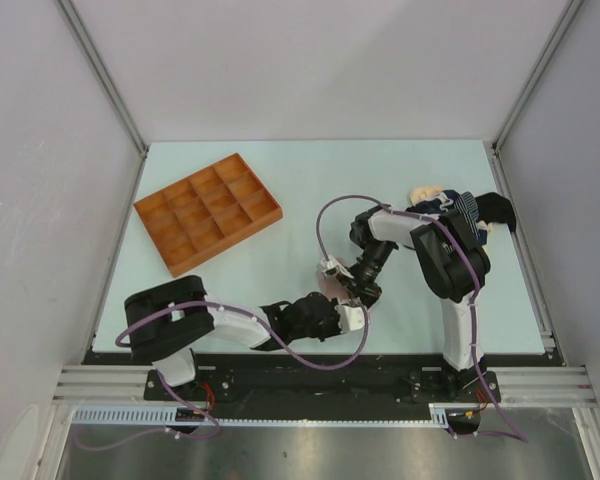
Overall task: Roll the underwear
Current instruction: Roll the underwear to the center of the board.
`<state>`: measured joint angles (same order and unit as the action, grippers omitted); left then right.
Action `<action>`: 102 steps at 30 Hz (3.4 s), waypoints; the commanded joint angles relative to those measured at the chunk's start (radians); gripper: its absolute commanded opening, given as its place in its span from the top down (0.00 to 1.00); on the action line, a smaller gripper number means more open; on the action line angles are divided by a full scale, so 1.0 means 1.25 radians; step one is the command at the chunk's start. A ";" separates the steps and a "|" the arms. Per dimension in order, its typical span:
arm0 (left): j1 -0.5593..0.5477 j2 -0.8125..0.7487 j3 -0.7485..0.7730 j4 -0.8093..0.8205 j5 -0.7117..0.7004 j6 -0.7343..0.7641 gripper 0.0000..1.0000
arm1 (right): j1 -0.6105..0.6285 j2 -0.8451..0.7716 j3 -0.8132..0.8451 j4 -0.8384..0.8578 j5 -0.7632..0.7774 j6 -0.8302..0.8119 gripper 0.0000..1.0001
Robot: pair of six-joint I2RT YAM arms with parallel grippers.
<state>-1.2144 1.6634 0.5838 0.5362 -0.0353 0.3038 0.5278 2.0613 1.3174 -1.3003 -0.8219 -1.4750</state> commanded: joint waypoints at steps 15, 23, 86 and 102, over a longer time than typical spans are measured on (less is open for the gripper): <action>0.271 0.061 0.129 -0.247 0.503 -0.336 0.99 | -0.233 -0.226 0.033 -0.006 -0.125 -0.048 0.61; 0.362 0.207 0.259 -0.339 0.663 -0.456 1.00 | -0.201 -0.402 -0.169 0.021 -0.146 -0.383 0.51; 0.246 -0.581 -0.442 0.244 0.204 -0.404 0.40 | 0.120 -0.249 -0.193 0.186 0.099 -0.022 0.89; 0.018 -0.259 -0.179 0.107 0.101 -0.024 0.34 | 0.048 -0.066 -0.080 0.057 0.022 0.037 0.89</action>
<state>-1.1645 1.2507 0.2447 0.6765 0.1425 0.1318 0.5949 1.9366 1.2049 -1.1374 -0.7921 -1.4582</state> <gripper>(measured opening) 0.664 0.238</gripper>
